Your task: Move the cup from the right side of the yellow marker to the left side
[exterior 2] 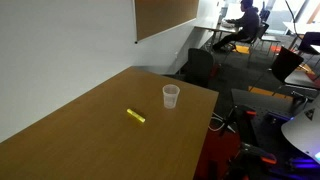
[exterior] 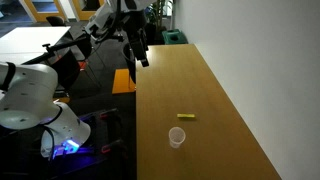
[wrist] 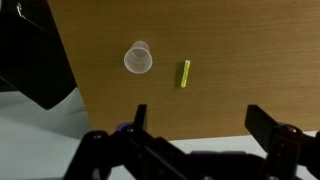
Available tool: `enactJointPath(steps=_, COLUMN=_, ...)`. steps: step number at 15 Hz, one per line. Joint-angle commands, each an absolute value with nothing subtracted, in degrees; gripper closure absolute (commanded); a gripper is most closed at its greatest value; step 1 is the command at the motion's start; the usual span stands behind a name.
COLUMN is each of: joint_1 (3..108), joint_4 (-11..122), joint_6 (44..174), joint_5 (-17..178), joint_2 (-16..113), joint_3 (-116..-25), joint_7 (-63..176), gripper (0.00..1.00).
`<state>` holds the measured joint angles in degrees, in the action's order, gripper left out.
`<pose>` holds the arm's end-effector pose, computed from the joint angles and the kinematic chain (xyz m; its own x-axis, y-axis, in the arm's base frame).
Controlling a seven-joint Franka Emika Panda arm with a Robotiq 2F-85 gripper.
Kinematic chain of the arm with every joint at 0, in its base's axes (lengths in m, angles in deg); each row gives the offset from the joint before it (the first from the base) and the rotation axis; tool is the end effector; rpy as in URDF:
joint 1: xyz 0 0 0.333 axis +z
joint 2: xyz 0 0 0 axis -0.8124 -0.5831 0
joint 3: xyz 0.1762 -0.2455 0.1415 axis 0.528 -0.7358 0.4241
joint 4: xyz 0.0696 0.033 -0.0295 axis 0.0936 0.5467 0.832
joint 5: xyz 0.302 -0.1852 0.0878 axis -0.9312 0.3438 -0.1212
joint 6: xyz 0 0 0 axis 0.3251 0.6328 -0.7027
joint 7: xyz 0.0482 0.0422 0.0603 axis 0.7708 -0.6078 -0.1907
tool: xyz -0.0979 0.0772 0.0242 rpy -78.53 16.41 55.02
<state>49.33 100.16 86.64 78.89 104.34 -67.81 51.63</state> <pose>0.3294 -0.0377 0.5735 0.9364 -0.2562 0.2397 -0.2552 -0.9662 -0.0357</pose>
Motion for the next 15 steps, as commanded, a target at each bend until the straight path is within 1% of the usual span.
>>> enactJointPath(steps=1, joint_1=49.1, joint_4=100.0, joint_6=86.5, joint_5=78.8, joint_2=104.3, joint_3=-67.7, joint_7=51.8, gripper=0.0)
enactJointPath(steps=5, joint_1=49.1, joint_4=100.0, joint_6=86.5, joint_5=78.8, joint_2=104.3, joint_3=-67.7, joint_7=51.8, gripper=0.0)
enactJointPath(steps=9, joint_1=48.7, joint_4=100.3, joint_6=89.9, joint_5=81.2, joint_2=103.9, joint_3=-68.1, joint_7=54.0, gripper=0.0)
enactJointPath(steps=15, joint_1=49.2, joint_4=99.7, joint_6=97.4, joint_5=83.5, joint_2=96.9, joint_3=-73.1, joint_7=63.6, gripper=0.0)
